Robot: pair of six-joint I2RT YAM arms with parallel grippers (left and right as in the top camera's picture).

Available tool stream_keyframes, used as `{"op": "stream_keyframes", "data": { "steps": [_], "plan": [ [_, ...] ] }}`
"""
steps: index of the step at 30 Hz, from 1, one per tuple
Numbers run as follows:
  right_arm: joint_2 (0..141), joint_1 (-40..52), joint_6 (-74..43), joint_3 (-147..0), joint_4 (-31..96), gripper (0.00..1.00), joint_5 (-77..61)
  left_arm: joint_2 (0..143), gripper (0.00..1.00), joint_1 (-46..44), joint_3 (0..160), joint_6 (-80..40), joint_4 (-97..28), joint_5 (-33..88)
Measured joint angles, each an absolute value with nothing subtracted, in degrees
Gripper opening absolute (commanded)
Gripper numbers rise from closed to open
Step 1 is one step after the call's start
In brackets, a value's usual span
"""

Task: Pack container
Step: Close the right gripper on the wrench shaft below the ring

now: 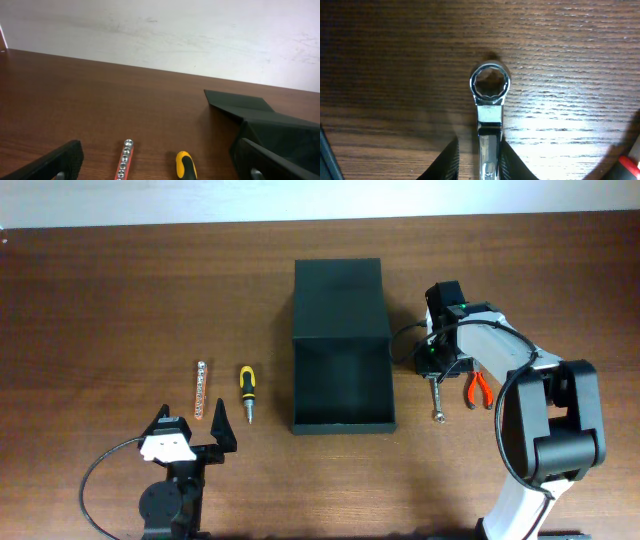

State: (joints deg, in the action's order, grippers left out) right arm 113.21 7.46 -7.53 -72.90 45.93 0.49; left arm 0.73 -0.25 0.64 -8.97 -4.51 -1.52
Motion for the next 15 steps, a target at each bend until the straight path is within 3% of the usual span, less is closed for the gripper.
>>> {"op": "stream_keyframes", "data": {
  "steps": [15],
  "plan": [
    [113.21, 6.11, -7.29, -72.93, 46.68, 0.07, 0.62, 0.75, 0.99, -0.25, 0.64, -8.97, -4.51, -1.52]
  ]
}}
